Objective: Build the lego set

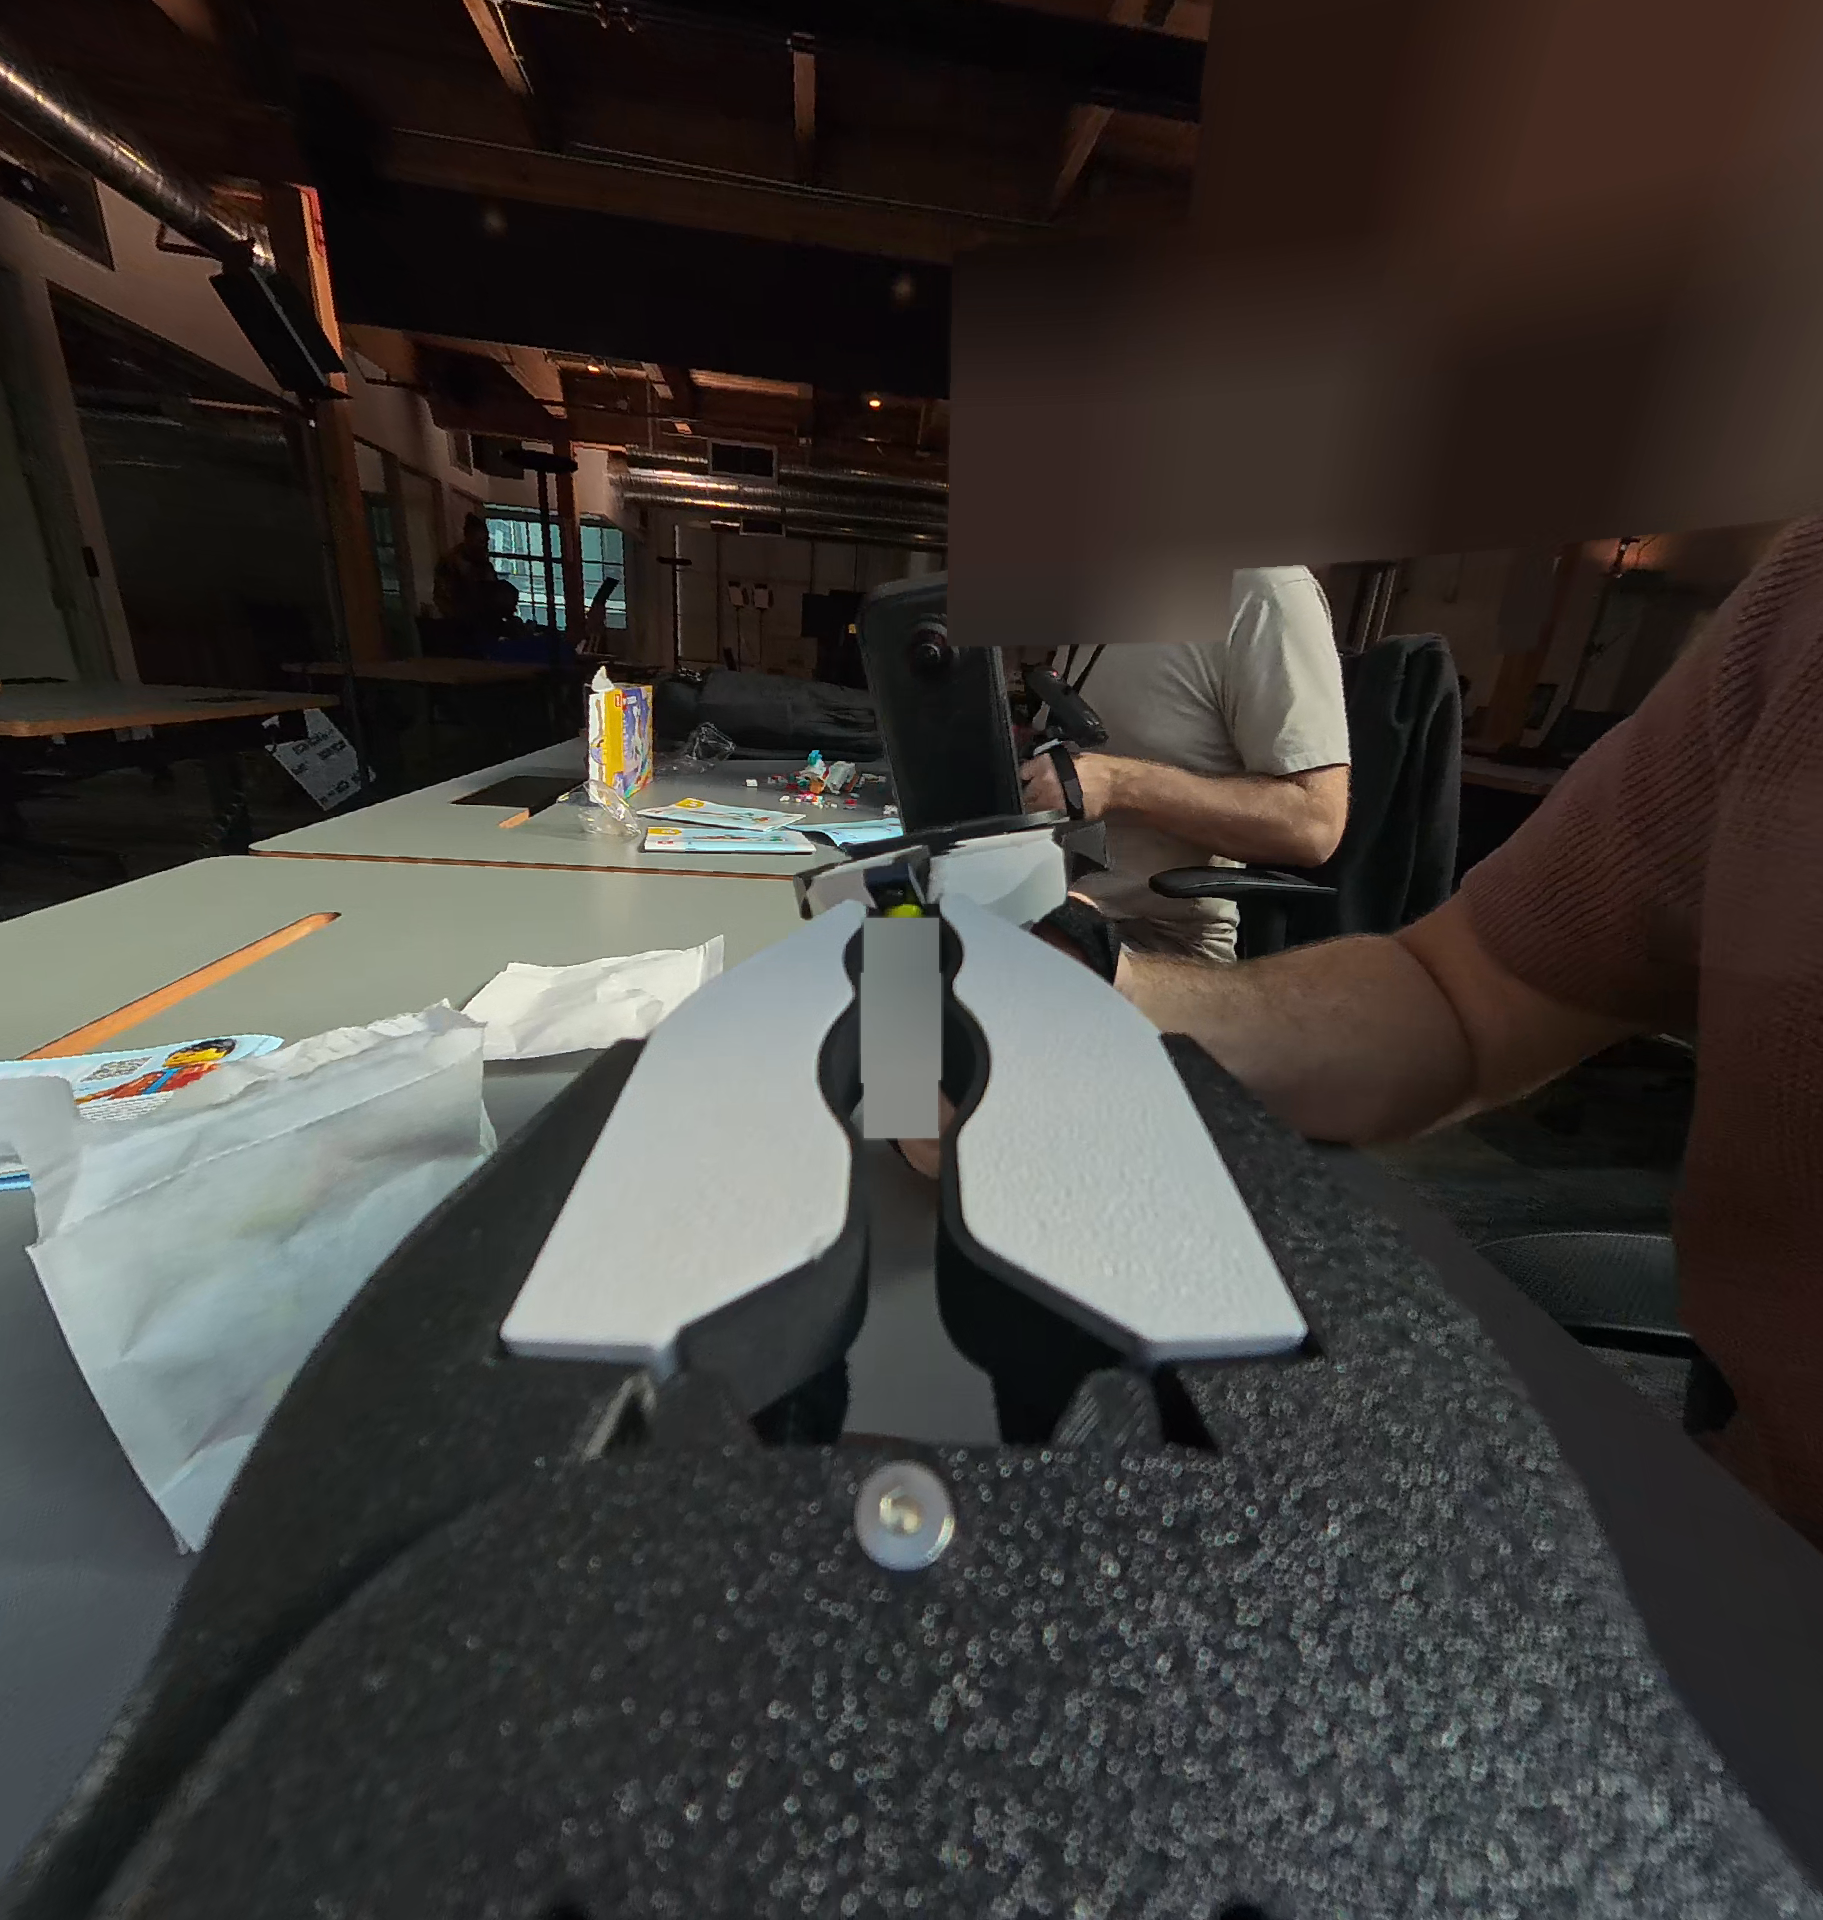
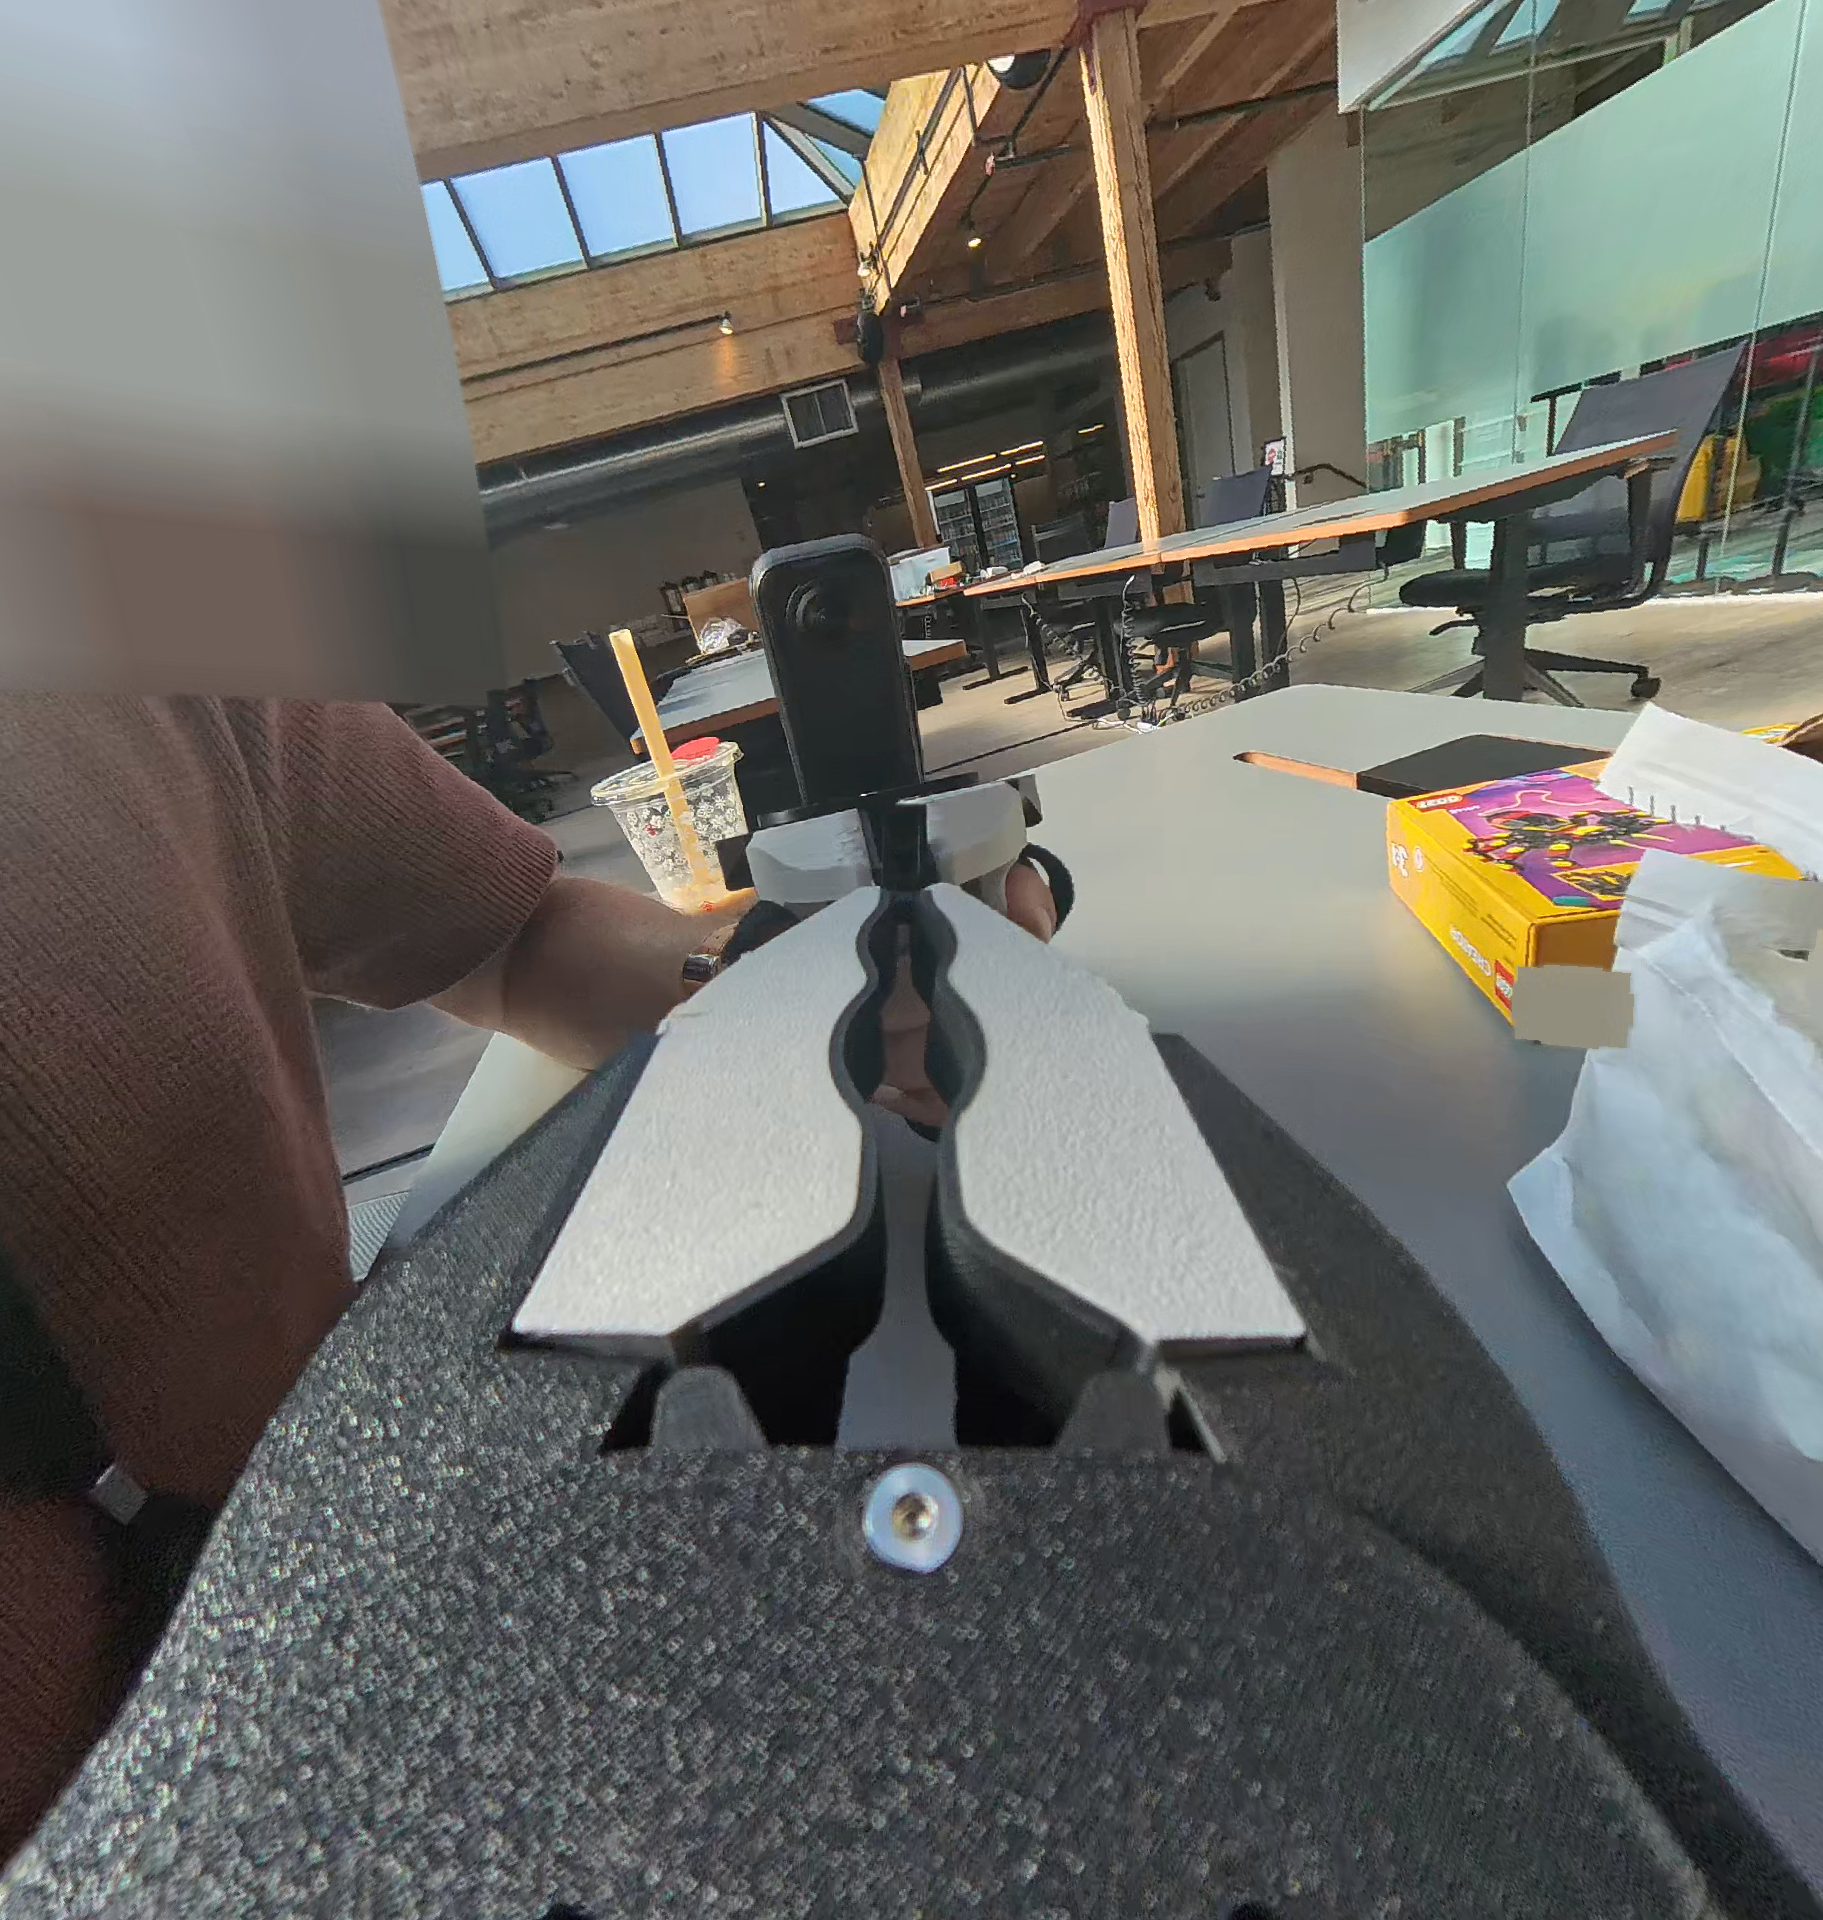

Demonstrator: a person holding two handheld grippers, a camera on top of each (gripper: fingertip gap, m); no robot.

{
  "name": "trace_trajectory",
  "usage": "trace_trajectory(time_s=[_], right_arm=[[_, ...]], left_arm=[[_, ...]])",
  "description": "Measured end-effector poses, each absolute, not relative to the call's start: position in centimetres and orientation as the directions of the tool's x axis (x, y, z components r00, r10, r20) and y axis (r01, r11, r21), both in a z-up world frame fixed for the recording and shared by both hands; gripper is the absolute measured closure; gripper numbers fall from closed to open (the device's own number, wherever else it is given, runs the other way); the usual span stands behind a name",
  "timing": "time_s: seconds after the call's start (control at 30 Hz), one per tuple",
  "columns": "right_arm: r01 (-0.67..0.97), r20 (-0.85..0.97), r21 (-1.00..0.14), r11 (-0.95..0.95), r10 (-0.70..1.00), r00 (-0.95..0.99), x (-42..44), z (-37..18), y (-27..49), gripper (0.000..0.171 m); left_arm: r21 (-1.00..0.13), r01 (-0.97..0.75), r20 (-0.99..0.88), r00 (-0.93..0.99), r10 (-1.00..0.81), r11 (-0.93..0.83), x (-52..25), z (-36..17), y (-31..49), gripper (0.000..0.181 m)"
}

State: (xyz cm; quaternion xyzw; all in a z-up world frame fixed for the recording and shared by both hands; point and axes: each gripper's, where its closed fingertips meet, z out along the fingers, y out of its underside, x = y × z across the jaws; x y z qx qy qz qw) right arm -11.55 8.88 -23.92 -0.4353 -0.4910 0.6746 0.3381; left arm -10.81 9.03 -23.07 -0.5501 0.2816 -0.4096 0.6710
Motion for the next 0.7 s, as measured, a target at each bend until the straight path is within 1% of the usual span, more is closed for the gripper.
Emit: trace_trajectory(time_s=[0.23,0.33,0.47,0.7], right_arm=[[0.002,-0.288,-0.949,-0.316,0.863,-0.415,-11.49,-23.91,8.61,0.170],[-0.004,-0.355,-0.917,-0.398,0.824,-0.442,-11.44,-23.48,8.69,0.170],[-0.010,-0.392,-0.896,-0.443,0.804,-0.447,-11.59,-23.49,8.95,0.170],[-0.013,-0.421,-0.880,-0.475,0.792,-0.441,-11.84,-23.64,9.14,0.170]], left_arm=[[-0.972,0.222,0.048,0.517,-0.855,0.079,-10.77,-23.06,8.83,0.174],[-0.972,0.231,0.082,0.508,-0.858,0.045,-10.76,-23.03,8.85,0.174],[-0.964,0.265,0.139,0.488,-0.862,-0.005,-10.90,-23.25,9.04,0.174],[-0.964,0.263,0.157,0.481,-0.863,-0.029,-11.02,-23.52,9.19,0.175]])
